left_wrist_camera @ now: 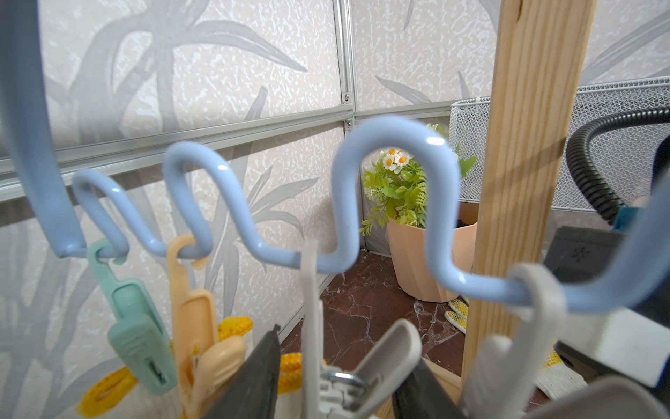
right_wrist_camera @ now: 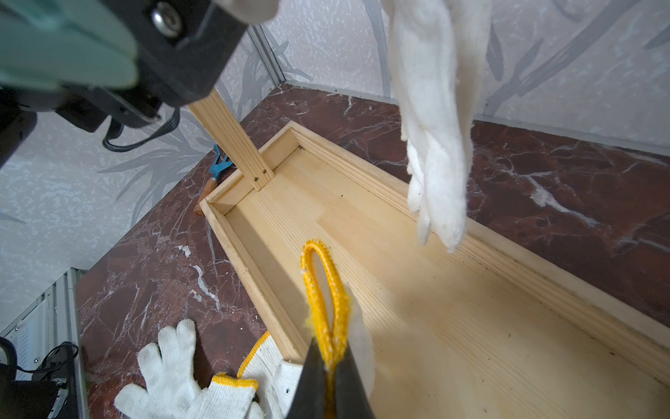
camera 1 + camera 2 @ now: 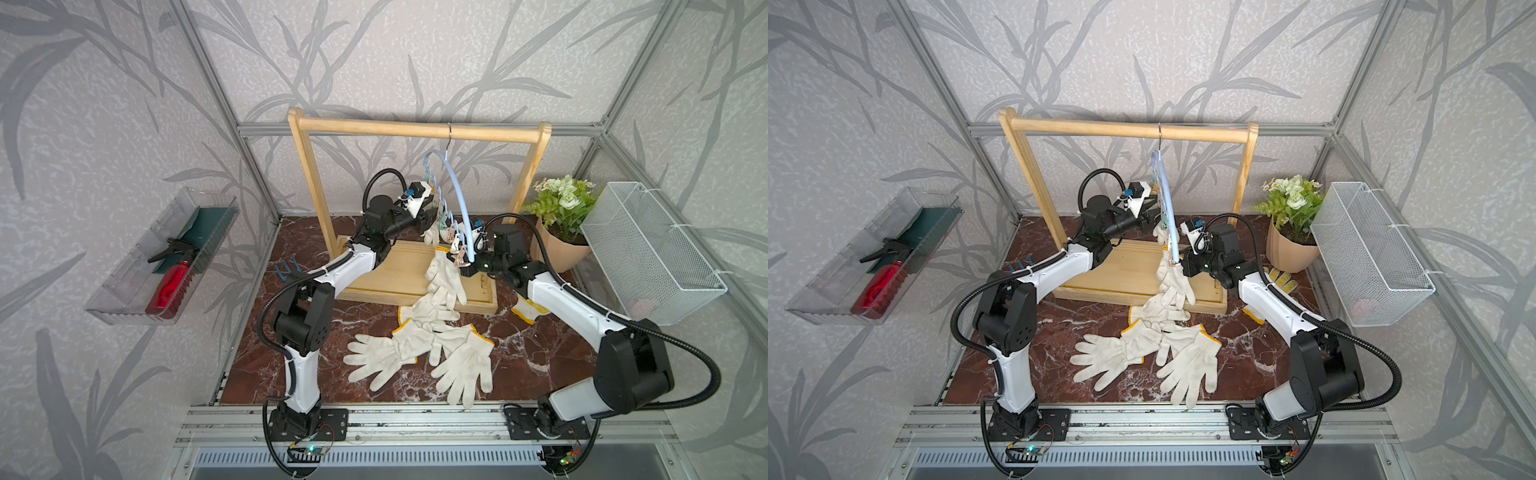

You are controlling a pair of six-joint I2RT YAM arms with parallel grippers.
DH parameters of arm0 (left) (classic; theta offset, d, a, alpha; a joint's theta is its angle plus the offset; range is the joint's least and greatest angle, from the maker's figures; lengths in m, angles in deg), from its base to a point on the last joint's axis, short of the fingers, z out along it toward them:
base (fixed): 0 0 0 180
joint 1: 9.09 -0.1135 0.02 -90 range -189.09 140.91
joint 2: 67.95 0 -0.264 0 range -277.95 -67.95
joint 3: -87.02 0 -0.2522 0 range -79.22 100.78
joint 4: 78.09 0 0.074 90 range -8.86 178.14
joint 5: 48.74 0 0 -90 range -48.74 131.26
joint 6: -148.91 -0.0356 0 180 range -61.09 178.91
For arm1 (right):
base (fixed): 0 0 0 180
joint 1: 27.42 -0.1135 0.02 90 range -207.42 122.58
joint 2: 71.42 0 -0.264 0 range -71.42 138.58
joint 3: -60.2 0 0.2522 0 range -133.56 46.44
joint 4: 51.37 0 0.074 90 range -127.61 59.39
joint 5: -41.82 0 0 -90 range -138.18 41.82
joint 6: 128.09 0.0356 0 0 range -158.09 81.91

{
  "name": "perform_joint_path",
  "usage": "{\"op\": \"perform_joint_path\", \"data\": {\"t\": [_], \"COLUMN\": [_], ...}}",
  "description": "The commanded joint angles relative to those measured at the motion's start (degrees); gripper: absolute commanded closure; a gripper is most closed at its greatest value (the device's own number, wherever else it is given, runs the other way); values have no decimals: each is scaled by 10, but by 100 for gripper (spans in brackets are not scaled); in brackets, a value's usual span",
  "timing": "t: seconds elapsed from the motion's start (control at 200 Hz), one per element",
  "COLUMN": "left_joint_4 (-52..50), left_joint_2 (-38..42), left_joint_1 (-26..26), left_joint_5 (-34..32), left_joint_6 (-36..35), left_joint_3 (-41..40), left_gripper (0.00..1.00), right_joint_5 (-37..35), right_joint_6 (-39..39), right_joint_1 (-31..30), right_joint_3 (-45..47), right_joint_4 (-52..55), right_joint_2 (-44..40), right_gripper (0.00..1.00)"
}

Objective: Clip the gloves onto a hanger to dry
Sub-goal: Open the clamp at the hanger.

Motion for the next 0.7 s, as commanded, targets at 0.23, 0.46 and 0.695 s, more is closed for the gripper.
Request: {"op": "perform_joint_path", "data": {"t": [0.23,0.46,0.695], "left_joint_4": [16,29,29], "left_joint_2": [33,39,45], "left_joint_1": [4,4,4], "left_joint_5": [-3,-2,4], "left_joint_6": [-1,7,5], "left_joint_3": [13,8,2], "left_gripper": [52,52,52], "right_joint_5": [6,6,6], "right_joint_6": [-2,-1,1], "right_joint_1": [-2,-2,-3], "right_joint_3": [10,14,20], "right_joint_4": [-23,-24,-29], "right_joint_2": [-17,-18,-21], "right_gripper": [100,100,100]}}
